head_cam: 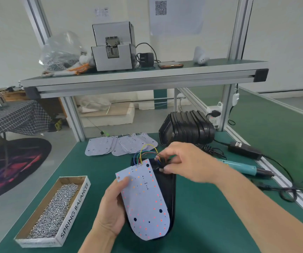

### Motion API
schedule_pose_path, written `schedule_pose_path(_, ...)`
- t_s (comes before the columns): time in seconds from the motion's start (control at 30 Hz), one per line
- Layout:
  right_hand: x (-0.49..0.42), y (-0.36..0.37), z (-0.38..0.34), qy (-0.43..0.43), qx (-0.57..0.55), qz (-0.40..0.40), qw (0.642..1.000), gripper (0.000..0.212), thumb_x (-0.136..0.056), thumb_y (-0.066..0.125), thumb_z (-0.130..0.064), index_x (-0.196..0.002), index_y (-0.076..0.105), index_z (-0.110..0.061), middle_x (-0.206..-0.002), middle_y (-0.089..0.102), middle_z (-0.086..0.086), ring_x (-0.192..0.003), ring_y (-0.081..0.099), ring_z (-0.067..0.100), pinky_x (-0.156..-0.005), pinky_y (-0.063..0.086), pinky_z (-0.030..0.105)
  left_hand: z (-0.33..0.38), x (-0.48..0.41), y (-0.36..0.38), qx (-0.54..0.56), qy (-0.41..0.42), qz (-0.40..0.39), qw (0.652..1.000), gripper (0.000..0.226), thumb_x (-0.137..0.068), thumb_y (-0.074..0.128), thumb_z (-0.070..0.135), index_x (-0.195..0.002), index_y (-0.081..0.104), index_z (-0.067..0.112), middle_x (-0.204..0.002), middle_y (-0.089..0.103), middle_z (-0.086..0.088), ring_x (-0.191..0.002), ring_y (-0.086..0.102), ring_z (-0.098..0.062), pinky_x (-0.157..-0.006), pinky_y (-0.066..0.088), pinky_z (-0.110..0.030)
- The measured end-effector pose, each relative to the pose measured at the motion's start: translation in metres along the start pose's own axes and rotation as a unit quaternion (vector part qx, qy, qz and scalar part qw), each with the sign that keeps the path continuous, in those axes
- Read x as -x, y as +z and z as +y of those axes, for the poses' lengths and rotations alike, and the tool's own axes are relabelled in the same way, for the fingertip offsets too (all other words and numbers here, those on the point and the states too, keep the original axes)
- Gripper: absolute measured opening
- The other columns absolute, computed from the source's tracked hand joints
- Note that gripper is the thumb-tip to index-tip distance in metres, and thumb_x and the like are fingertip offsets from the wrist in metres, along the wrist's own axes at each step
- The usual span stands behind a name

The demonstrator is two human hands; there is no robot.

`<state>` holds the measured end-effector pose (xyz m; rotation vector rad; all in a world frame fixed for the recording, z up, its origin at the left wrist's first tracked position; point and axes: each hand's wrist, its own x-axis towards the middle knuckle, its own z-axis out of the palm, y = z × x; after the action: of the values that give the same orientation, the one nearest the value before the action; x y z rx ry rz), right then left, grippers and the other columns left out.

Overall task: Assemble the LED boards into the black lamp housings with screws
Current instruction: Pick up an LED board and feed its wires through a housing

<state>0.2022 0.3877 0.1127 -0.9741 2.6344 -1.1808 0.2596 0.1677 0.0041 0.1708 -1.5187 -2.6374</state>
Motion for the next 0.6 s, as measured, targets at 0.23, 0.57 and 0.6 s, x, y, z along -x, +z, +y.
schedule_pose_path(0.23, 0.001, 0.037, 0.019, -0.106, 0.189, 0.101, 0.971, 0.011, -0.090, 0.070, -0.015, -0.098, 0.069, -0.007, -0.094, 0.065, 0.005, -0.090, 0.060, 0.028, -0.082, 0.048, 0.043, 0.004, 0.001, 0.005, -0.012, -0.010, -0.041, 0.999, 0.035, -0.068, 0.074, 0.023, -0.098, 0.079, 0.007, -0.099, 0.076, -0.017, -0.083, 0.073, -0.027, -0.069, 0.060, -0.036)
schedule_pose_path(0.57, 0.008, 0.050, 0.022, -0.152, 0.251, 0.225, 0.929, 0.019, -0.082, 0.052, -0.026, -0.078, 0.068, -0.017, -0.075, 0.057, -0.002, -0.064, 0.054, 0.025, -0.058, 0.043, 0.035, 0.002, 0.010, 0.001, -0.088, 0.003, -0.106, 0.991, 0.044, -0.069, 0.079, 0.027, -0.102, 0.076, -0.002, -0.100, 0.074, -0.018, -0.088, 0.070, -0.026, -0.078, 0.058, -0.035)
schedule_pose_path(0.6, 0.007, 0.050, 0.020, -0.168, 0.251, 0.241, 0.922, 0.013, -0.080, 0.053, -0.023, -0.076, 0.063, -0.016, -0.076, 0.054, -0.001, -0.066, 0.051, 0.024, -0.061, 0.039, 0.036, 0.003, 0.011, 0.002, -0.090, 0.008, -0.110, 0.990, 0.045, -0.069, 0.079, 0.028, -0.102, 0.076, -0.002, -0.101, 0.073, -0.017, -0.088, 0.069, -0.026, -0.079, 0.057, -0.034)
